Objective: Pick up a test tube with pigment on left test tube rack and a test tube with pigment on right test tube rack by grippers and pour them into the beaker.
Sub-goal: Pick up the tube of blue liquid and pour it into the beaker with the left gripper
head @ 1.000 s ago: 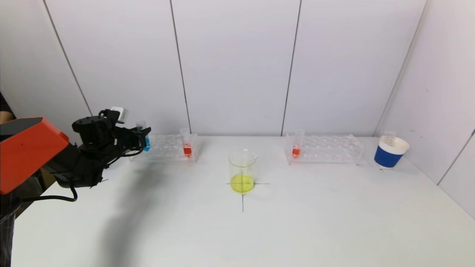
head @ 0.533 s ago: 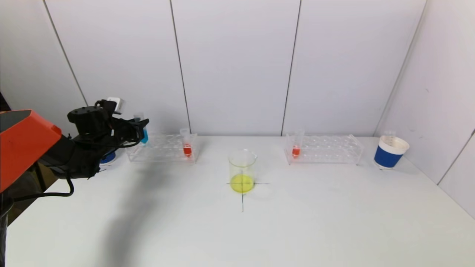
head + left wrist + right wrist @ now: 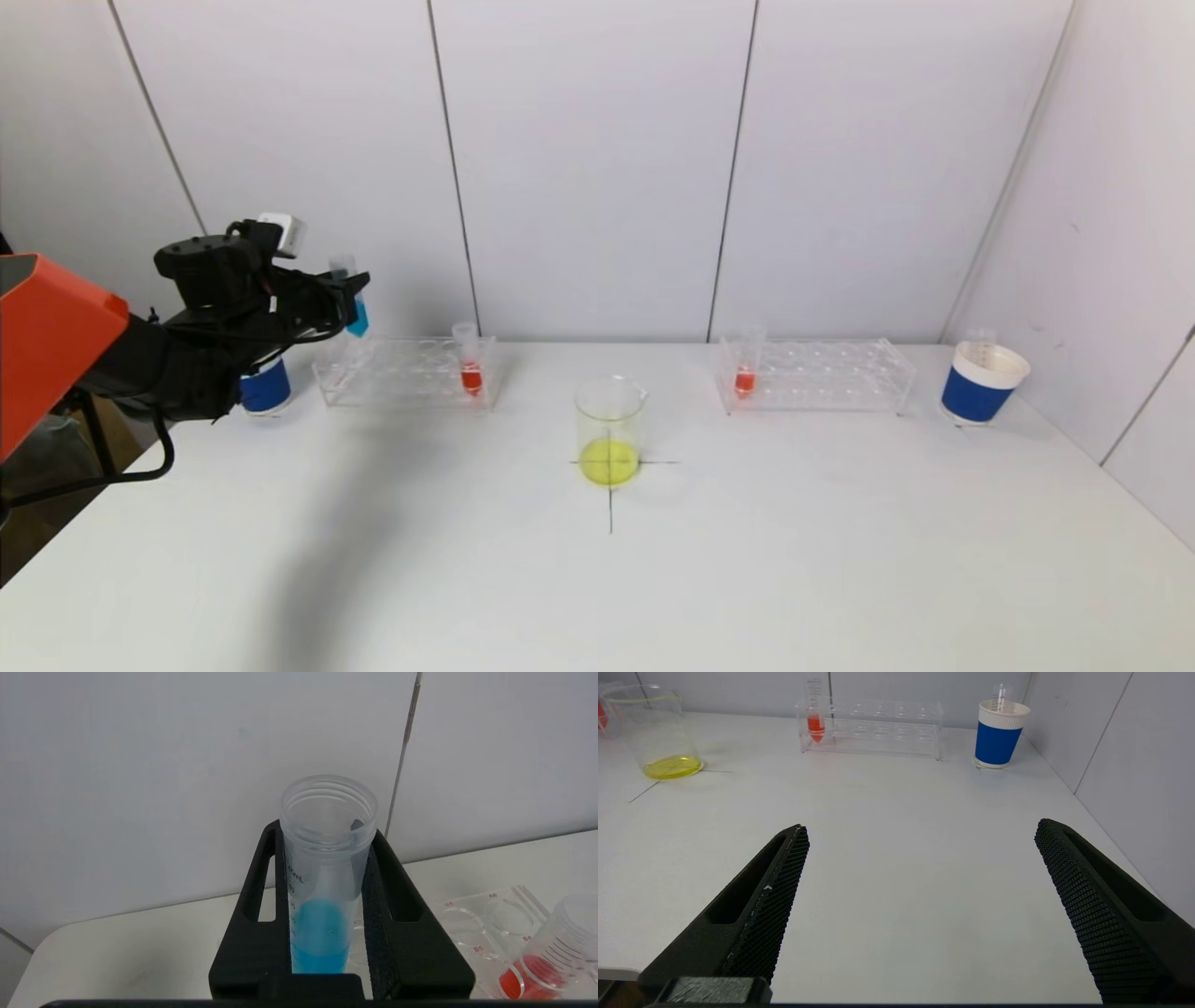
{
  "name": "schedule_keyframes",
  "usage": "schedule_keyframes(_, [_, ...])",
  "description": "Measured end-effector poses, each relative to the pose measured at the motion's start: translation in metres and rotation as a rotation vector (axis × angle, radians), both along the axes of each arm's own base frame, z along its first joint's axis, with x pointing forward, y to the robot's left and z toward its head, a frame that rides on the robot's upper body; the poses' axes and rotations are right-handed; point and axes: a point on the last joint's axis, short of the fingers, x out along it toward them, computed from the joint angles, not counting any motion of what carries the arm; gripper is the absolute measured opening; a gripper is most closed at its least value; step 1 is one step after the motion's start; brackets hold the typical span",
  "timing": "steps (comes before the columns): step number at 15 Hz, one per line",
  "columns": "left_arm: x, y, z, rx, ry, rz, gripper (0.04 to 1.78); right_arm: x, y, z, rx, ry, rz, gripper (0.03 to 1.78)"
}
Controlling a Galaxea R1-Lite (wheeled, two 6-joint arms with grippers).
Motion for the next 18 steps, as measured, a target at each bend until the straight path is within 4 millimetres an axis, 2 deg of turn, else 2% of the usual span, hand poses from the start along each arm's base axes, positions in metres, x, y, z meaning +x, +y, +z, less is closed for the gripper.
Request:
schedule_keyframes(9, [-0.009,-0.002,0.028,0.002,-0.018,-0.002,0.45,0.000,0.000,0.000,0.000,0.000,0.000,1.76])
schedule_keyframes(14, [-0.021,-0.010,0.059,0.002,-0.018,-0.018,0.45,0.000,0.000,0.000,0.000,0.000,0.000,1.76])
schedule_keyframes(18, [-0.034,-0.027,0.084,0.008,-0.024,-0.056,0.45,0.000,0.000,0.000,0.000,0.000,0.000,1.76])
